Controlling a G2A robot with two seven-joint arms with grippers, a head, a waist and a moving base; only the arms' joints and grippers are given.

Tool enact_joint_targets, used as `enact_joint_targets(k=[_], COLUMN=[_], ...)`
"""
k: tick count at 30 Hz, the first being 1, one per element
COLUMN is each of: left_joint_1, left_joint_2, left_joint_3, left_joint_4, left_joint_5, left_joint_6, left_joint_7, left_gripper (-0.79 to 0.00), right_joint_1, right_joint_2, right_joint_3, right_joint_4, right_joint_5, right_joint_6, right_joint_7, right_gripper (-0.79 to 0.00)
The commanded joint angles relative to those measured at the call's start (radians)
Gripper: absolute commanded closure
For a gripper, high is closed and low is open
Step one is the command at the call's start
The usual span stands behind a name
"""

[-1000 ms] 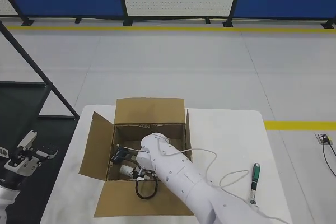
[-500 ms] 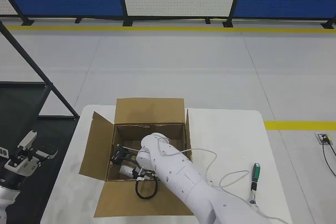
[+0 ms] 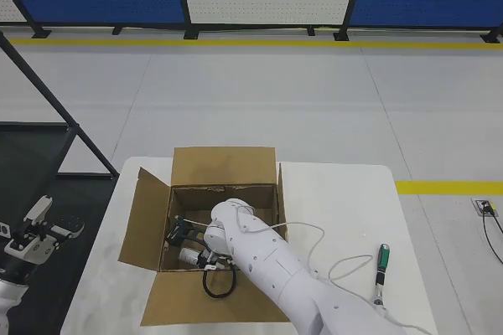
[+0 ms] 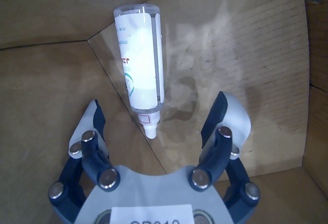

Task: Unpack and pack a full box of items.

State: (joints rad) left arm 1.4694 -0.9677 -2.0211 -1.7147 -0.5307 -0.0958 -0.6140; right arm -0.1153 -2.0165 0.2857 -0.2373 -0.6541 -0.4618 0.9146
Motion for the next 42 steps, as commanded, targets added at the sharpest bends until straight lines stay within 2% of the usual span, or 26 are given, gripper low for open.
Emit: enact_joint_targets(k=[1,9,10,11,12,13,16,18,22,26,35,42], left_joint_1=[0.004,0.014,0.017,0.019,0.022,0.024,0.031,0.035,0.040,0.042,0.043,0.047], left_joint_2=[-0.001,-0.003,-0.003,-0.004,-0.004,-0.005,-0.006,-0.007,-0.009,-0.010,-0.013,-0.014], left_joint_3=[0.003,-0.001,-0.002,-0.004,-0.006,-0.007,-0.011,-0.013,-0.016,-0.017,-0.018,-0.019], left_joint_4=[-0.006,-0.025,-0.024,-0.024,-0.024,-0.025,-0.028,-0.030,-0.032,-0.034,-0.035,-0.039], left_joint_5=[0.001,0.003,0.003,0.002,0.000,-0.001,-0.004,-0.006,-0.008,-0.008,-0.008,-0.007], left_joint_6=[-0.002,-0.009,-0.010,-0.011,-0.012,-0.014,-0.016,-0.016,-0.019,-0.022,-0.030,-0.034], left_joint_7=[-0.001,0.003,0.005,0.006,0.008,0.009,0.014,0.017,0.020,0.020,0.019,0.014], left_gripper=[-0.785,-0.785,-0.785,-0.785,-0.785,-0.785,-0.785,-0.785,-0.785,-0.785,-0.785,-0.785], right_joint_1=[-0.015,-0.059,-0.062,-0.064,-0.065,-0.065,-0.064,-0.064,-0.060,-0.057,-0.031,0.001], right_joint_2=[0.007,0.014,0.015,0.015,0.015,0.015,0.015,0.015,0.017,0.020,0.036,0.066], right_joint_3=[-0.004,-0.014,-0.014,-0.013,-0.011,-0.009,-0.003,0.001,0.010,0.019,0.050,0.076], right_joint_4=[-0.013,-0.055,-0.055,-0.055,-0.054,-0.053,-0.048,-0.049,-0.047,-0.050,-0.061,-0.114], right_joint_5=[-0.008,-0.072,-0.078,-0.080,-0.081,-0.082,-0.088,-0.092,-0.098,-0.108,-0.118,-0.127], right_joint_6=[0.008,0.073,0.077,0.079,0.078,0.079,0.086,0.090,0.090,0.093,0.098,0.032], right_joint_7=[-0.024,-0.076,-0.074,-0.070,-0.066,-0.063,-0.058,-0.062,-0.081,-0.098,-0.117,-0.051], right_gripper=[-0.785,-0.785,-0.711,-0.548,-0.493,-0.391,-0.320,-0.228,-0.105,-0.012,0.000,0.000])
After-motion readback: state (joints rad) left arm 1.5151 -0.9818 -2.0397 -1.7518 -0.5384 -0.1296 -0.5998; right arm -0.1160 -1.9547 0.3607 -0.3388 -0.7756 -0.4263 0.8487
